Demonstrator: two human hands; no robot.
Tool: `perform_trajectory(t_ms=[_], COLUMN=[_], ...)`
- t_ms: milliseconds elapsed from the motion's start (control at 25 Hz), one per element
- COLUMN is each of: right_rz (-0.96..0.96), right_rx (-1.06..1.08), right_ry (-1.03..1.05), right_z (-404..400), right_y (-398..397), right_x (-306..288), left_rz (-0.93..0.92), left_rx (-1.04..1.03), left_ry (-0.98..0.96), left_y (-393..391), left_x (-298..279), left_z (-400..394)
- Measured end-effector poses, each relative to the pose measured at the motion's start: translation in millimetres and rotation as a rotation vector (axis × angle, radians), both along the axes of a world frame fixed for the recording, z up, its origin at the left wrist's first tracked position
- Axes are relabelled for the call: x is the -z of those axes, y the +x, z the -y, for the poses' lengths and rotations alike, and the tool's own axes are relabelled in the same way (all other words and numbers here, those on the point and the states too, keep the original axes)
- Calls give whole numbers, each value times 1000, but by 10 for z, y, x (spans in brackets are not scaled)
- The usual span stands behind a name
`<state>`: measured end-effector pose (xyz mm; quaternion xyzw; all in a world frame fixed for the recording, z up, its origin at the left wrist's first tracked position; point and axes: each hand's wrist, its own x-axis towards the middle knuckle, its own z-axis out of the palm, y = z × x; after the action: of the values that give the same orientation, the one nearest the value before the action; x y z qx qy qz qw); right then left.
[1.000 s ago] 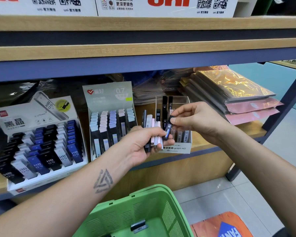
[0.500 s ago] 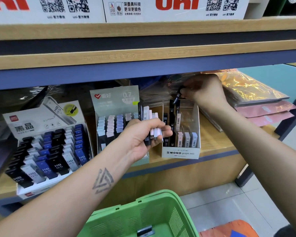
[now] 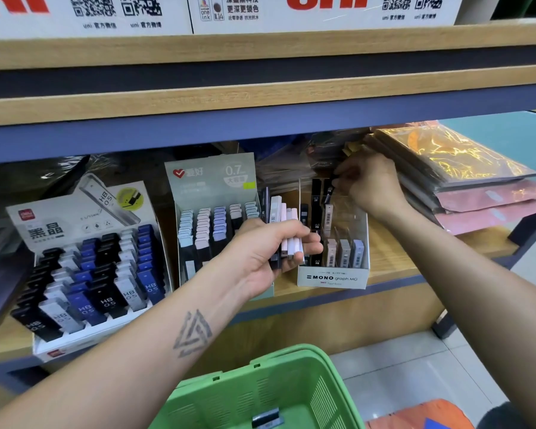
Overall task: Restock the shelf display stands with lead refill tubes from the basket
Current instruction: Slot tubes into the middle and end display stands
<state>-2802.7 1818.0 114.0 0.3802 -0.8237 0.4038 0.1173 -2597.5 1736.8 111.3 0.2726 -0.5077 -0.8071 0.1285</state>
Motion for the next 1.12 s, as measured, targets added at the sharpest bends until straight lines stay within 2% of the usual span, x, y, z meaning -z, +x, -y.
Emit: perform_trajectory(t_ms=[400, 640, 680, 720, 800, 840, 880, 960, 1120], right_rz=[-112, -268, -202, -53, 425, 608, 704, 778, 900], right_rx=[44, 32, 14, -41, -280, -405, -504, -610, -616], right_ry=[110, 128, 80, 23, -38, 1, 63, 123, 12], right_z=[116, 69, 49, 21, -62, -108, -157, -218, -245], right_y=[-83, 60, 132, 227, 444, 535, 596, 654, 662], right_x=[156, 152, 110, 53, -78, -125, -135, -114, -80], left_rz=[-6, -42, -43, -44, -55, -59, -60, -60, -48], left_rx=[32, 44, 42, 39, 32, 25, 17, -2, 2], left_ry=[6, 115, 123, 131, 145, 150, 150, 140, 92], left_y=[0, 57, 64, 68, 75, 79, 83, 92, 126], left_x=[21, 30, 34, 37, 28, 19, 10, -2, -21], left_z=[41, 79, 89, 97, 105, 102, 96, 81, 28])
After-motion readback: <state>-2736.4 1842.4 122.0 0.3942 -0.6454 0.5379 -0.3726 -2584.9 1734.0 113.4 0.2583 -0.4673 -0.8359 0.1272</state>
